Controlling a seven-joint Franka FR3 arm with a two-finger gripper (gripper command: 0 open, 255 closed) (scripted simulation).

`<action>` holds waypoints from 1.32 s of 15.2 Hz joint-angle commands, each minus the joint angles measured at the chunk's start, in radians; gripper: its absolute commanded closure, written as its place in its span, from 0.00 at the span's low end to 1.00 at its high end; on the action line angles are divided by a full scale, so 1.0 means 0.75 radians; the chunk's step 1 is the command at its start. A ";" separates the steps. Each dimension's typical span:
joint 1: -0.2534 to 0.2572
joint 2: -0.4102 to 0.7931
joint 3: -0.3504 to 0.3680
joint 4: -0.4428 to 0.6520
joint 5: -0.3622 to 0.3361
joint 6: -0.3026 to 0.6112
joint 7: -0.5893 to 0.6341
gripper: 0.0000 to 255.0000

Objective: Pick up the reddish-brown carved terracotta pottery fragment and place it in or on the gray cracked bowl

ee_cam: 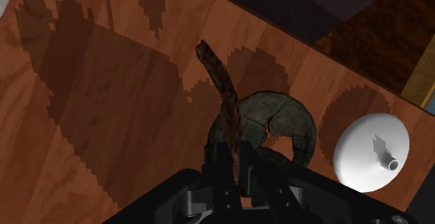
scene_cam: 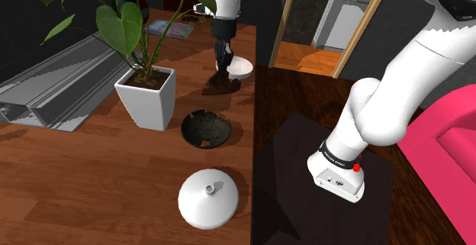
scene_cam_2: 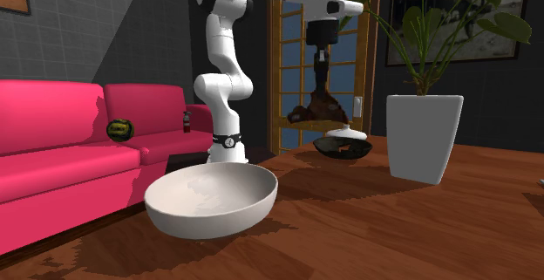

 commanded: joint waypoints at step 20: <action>0.139 0.086 0.174 -0.071 0.064 0.200 0.260 1.00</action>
